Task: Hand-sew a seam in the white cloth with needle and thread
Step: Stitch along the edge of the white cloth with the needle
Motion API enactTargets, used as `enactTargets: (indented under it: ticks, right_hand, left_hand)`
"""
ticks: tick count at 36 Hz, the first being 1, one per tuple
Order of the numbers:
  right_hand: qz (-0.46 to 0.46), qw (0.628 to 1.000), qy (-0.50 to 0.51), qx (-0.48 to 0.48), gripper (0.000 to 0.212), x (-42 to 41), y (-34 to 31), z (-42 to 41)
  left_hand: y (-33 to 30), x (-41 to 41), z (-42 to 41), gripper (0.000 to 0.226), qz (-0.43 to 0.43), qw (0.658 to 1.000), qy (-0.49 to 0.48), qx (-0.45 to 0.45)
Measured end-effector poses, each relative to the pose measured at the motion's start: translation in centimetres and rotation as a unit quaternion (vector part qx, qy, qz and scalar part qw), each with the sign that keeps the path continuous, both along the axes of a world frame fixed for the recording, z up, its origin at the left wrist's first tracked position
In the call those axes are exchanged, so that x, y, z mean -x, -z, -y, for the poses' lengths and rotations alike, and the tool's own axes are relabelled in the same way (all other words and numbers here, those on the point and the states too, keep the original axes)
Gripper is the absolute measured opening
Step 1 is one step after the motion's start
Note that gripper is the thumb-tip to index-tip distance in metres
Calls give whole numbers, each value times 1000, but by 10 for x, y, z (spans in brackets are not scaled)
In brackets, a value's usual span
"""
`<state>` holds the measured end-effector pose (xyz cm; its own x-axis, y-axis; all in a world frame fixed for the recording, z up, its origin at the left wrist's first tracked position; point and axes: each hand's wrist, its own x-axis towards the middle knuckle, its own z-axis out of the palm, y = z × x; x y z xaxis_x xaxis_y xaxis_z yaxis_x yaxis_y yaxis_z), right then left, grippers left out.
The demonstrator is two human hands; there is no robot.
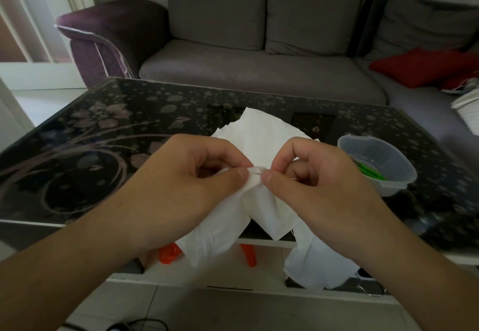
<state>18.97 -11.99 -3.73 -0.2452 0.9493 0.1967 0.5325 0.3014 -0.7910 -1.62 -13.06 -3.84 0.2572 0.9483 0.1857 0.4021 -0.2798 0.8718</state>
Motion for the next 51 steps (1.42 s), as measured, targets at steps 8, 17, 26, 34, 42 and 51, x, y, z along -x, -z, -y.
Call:
enactTargets:
  ticks: [8, 17, 26, 34, 42, 51]
  right_hand:
    - [-66, 994, -58, 67, 17, -2, -7, 0]
    - [-70, 992, -62, 83, 13, -4, -4, -2]
    - [-56, 994, -56, 81, 16, -4, -2, -2]
    - [-61, 993, -57, 87, 17, -3, -2, -3]
    - [-62, 994, -48, 81, 17, -3, 0, -3]
    - [-36, 998, -28, 48, 18, 1, 2, -1]
  left_hand:
    - [-1, -1, 1, 17, 8, 1000, 12, -5]
    - [1, -2, 1, 16, -16, 1000, 6, -13]
    - [1, -5, 3, 15, -55, 998, -18, -23]
    - [-1, -6, 2, 15, -64, 997, -30, -29]
    - [-1, -6, 3, 15, -61, 998, -25, -23]
    - [1, -6, 1, 14, -58, 998, -28, -26]
